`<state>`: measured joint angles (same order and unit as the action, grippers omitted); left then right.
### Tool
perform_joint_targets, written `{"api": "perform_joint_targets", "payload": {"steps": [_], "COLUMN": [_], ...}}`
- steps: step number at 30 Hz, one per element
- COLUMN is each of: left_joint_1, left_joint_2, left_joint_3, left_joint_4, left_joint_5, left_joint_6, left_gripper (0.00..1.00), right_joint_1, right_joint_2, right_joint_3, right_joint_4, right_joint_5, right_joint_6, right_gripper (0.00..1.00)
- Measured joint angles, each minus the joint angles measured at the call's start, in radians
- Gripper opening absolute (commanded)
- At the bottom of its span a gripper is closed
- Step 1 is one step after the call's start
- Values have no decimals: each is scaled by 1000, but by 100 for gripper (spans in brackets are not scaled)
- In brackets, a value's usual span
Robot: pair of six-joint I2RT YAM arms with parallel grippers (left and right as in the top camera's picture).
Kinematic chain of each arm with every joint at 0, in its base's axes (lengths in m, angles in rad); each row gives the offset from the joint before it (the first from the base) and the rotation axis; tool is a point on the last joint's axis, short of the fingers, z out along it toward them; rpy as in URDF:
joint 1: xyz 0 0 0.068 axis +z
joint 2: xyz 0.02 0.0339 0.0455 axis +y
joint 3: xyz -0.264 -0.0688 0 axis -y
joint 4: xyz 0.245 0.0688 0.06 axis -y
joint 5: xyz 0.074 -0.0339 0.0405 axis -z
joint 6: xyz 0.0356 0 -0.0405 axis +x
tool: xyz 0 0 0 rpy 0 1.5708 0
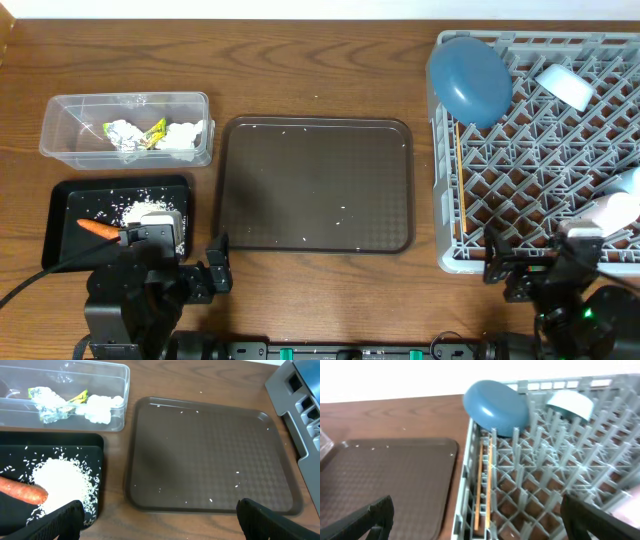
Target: Sort waste into correct bins and load items into the dishwasher rack
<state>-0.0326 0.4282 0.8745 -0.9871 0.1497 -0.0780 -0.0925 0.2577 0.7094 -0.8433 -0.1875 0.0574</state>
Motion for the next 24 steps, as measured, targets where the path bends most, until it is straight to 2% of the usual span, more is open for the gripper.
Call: {"api": "perform_joint_targets", "payload": {"steps": [6, 16, 21, 24], "left_joint_1": [0, 0, 0, 0], "left_joint_2": [0, 0, 0, 0], "left_joint_3": [0, 0, 0, 0], "left_joint_4": [0, 0, 0, 0], "left_joint_5": [0, 0, 0, 0], "left_joint_6": [0, 0, 0, 0], "left_gripper": [98, 98, 98, 98], "right_joint_1": [23, 27, 27, 27], "right_joint_2": [-82, -113, -187, -237], "right_joint_3": [-130, -144, -171, -224], "right_joint_4": [132, 201, 218, 287], "right_joint_5": [-42, -12, 27, 41], "right_joint_6": [-2, -105, -140, -150], "right_gripper": [99, 99, 99, 99]}}
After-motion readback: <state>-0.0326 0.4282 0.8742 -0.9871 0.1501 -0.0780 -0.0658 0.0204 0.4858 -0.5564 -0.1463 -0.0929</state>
